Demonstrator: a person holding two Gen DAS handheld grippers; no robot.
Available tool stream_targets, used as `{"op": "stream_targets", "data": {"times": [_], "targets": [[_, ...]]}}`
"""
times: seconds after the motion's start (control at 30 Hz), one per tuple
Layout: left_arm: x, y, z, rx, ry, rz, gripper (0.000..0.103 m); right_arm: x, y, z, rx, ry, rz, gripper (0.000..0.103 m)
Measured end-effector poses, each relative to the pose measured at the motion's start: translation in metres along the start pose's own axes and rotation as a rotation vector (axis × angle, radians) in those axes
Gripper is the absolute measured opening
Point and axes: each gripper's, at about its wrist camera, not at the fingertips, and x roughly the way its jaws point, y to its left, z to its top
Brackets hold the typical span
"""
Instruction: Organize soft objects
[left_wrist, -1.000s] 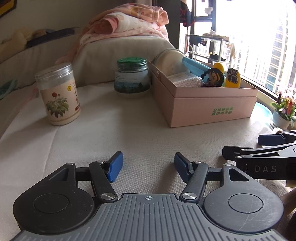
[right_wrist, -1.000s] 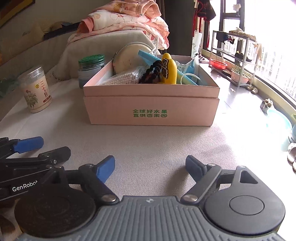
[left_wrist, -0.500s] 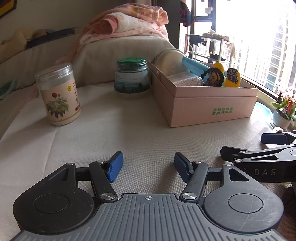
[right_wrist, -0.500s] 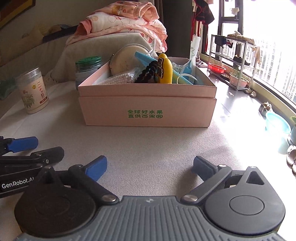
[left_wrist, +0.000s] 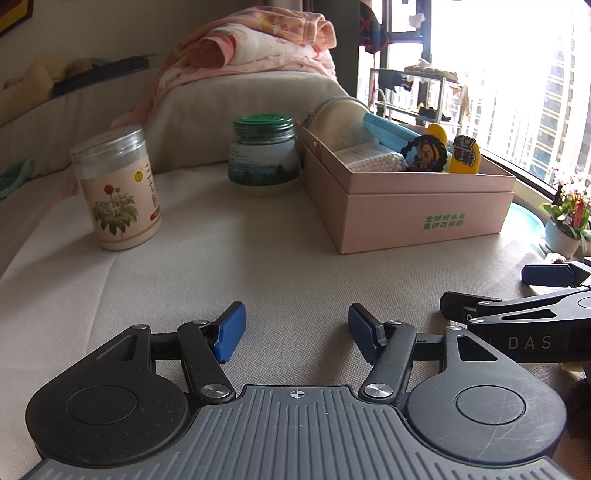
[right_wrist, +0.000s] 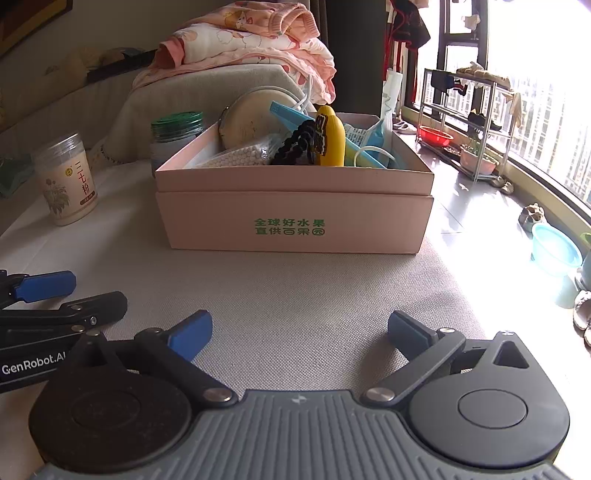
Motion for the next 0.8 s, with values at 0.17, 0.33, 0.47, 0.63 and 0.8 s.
{"op": "stream_targets", "data": {"times": [0.17, 0.33, 0.47, 0.63, 0.8], "targets": [[0.0001, 0.0000, 0.0000, 0.000, 0.000, 0.000, 0.067, 0.0000, -0.0005, 0.0000, -0.001, 0.000, 0.003, 0.102], [0.0003, -0.0001, 0.0001, 0.000, 0.000, 0.000, 0.067, -0.0001, -0.0018, 0.0001, -0.005, 0.000, 0.009, 0.102], [0.0002, -0.0002, 0.0000, 0.000, 0.000, 0.000, 0.067, -0.0002, -0.0017, 0.0000, -0.005, 0.001, 0.009, 0.102], [0.0005, -0.0008, 0.0002, 0.004, 0.000, 0.003, 0.067, 0.0008, -0.0032, 0.0005, -0.004, 0.002, 0.011, 0.103], [0.0005, 0.0006, 0.0001, 0.001, 0.000, 0.000, 0.067, 0.0007, -0.0032, 0.0006, -0.004, 0.002, 0.011, 0.103]]}}
